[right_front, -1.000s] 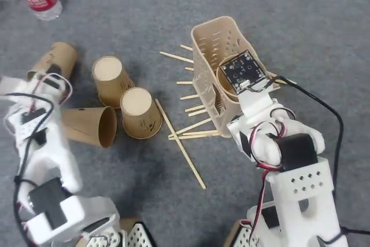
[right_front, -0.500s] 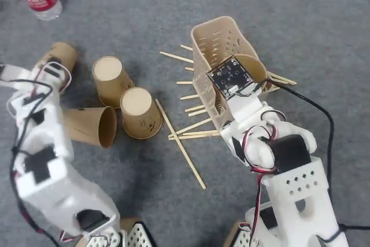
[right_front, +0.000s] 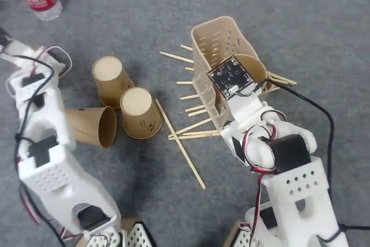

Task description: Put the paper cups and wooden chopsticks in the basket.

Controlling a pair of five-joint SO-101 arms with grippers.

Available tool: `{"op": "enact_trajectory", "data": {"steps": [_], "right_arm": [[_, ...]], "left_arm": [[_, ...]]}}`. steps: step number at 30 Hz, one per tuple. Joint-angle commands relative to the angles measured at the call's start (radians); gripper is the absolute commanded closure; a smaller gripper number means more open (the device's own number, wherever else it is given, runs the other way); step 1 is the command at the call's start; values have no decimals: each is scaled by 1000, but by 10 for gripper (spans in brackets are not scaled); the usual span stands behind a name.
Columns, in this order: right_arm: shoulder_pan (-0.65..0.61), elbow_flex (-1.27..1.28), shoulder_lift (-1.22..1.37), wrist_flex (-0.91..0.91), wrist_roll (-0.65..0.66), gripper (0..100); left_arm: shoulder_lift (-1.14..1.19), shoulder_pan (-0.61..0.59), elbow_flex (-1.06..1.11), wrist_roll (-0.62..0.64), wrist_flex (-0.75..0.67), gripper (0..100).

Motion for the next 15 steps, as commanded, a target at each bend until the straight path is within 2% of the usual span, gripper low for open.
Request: {"op": "enact_trajectory", "data": {"steps": [1, 6, 9, 12, 15], "right_arm": [[-4, -8, -25, -18, -6, 828], [1, -8, -25, -18, -6, 828], [62, -15, -27, -18, -11, 829], [200, -55, -50, -7, -14, 829], [395, -80, -136, -12, -41, 829]], "left_arm": [[-118, 37, -97, -78, 115, 989], [-301, 89, -288, -262, 413, 989], [-391, 133, -456, -371, 588, 989], [-450, 199, -656, -465, 767, 989], [-459, 288, -871, -520, 948, 989]]}}
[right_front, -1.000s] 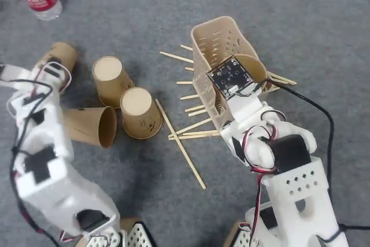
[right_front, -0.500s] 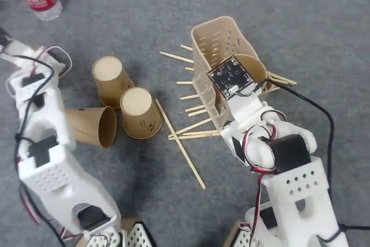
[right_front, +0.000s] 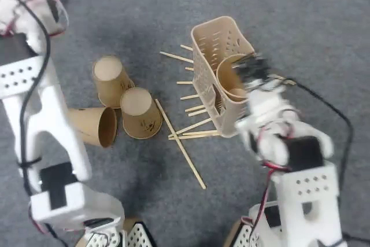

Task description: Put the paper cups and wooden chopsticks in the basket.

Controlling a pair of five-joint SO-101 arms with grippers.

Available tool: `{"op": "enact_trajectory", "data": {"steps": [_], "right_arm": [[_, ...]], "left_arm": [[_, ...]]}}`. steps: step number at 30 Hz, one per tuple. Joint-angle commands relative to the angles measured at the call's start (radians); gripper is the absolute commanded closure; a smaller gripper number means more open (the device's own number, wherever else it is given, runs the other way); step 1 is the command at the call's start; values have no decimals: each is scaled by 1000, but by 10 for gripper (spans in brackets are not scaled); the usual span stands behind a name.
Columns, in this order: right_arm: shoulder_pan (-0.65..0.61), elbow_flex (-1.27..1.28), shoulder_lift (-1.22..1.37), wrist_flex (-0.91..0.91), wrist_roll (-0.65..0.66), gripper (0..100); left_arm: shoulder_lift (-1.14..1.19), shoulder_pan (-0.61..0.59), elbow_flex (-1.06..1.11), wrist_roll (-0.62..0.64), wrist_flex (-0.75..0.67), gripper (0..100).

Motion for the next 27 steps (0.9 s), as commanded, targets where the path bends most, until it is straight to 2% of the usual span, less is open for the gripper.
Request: {"op": "enact_trajectory", "data": {"steps": [1, 6, 9, 12, 17, 22, 27], "right_arm": [[240, -66, -119, -18, -64, 829], [526, -8, -298, -84, -141, 829], [618, 103, -392, -168, -167, 829], [638, 247, -469, -280, -167, 829], [638, 453, -536, -447, -167, 829], [639, 535, -553, -503, -244, 829], [636, 537, -550, -503, -247, 829]], "left_arm": [[-75, 141, -355, -95, 273, 989], [-77, 379, -542, -216, 491, 989], [-77, 565, -590, -305, 615, 989], [-75, 715, -591, -333, 661, 989], [-74, 884, -590, -334, 661, 989], [15, 990, -593, -334, 605, 989], [92, 1065, -595, -330, 585, 989]]}}
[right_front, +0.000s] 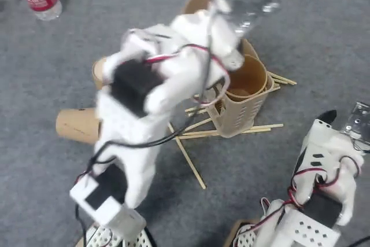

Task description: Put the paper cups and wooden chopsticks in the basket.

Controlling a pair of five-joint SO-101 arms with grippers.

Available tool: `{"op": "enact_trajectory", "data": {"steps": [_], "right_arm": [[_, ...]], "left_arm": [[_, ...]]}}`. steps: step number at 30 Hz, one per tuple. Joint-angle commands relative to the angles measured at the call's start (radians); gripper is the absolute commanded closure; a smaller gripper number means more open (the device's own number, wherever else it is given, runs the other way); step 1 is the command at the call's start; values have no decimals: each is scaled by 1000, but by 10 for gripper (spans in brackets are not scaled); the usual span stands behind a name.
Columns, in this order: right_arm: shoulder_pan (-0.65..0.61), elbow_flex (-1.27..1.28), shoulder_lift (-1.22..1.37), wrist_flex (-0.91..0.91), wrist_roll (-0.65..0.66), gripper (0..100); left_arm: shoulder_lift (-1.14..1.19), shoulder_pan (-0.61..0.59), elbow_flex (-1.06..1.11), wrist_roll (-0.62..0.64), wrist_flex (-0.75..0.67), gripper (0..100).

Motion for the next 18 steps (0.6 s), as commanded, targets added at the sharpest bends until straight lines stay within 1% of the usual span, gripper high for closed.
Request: {"op": "enact_trajectory", "data": {"steps": [1, 4, 6, 11, 14, 16, 18], "right_arm": [[8, -6, -8, -25, -12, 829], [8, -8, -12, -27, -15, 829], [7, -8, -12, -27, -17, 829], [7, -8, -12, -27, -17, 829], [7, -8, -12, -25, -17, 829], [7, -8, -12, -25, -17, 829], [7, -8, -12, -25, -17, 829]], "left_arm": [[28, 81, -24, 0, -34, 989], [34, 112, -19, 2, -2, 989], [35, 112, -18, 2, 6, 988], [77, 78, 76, 2, -48, 988], [110, 75, 117, 2, -37, 986], [112, 78, 108, 2, -8, 945], [103, 78, 88, 40, 14, 855]]}}
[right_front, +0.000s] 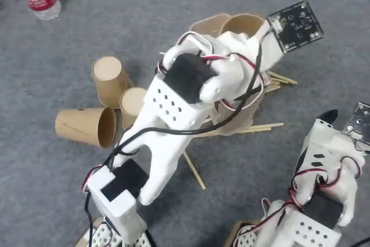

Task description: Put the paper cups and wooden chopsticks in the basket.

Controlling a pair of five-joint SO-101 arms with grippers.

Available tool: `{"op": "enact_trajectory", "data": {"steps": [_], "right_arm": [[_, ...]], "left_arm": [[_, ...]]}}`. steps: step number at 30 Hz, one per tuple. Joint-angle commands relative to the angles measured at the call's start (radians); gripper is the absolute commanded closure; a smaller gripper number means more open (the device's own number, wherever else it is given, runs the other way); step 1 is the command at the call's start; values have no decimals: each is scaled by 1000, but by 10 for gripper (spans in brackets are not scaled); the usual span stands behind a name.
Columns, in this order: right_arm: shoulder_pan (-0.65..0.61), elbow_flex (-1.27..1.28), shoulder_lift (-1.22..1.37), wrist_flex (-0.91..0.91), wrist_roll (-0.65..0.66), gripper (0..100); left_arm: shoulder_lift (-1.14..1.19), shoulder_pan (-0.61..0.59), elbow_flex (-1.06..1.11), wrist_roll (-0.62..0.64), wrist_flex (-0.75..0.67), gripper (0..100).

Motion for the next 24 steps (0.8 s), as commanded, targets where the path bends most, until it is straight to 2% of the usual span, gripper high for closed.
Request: {"op": "enact_trajectory", "data": {"steps": [1, 4, 10, 13, 16, 19, 24], "right_arm": [[7, -8, -12, -21, -14, 829], [7, -8, -12, -21, -14, 829], [5, -8, -10, -21, -14, 829], [5, -8, -7, -19, -14, 829], [5, -8, -5, -16, -14, 829], [5, -8, -4, -15, -15, 829], [-35, -6, -4, -13, -9, 828]], "left_arm": [[-23, -11, -42, 87, 41, 813], [-49, -14, -85, 173, 60, 750], [-57, -9, -107, 184, 61, 750], [-75, -49, -119, 183, 64, 750], [-137, -183, -159, 160, 118, 750], [-238, -427, -102, 91, 120, 750], [-390, -781, 232, -147, 118, 750]]}}
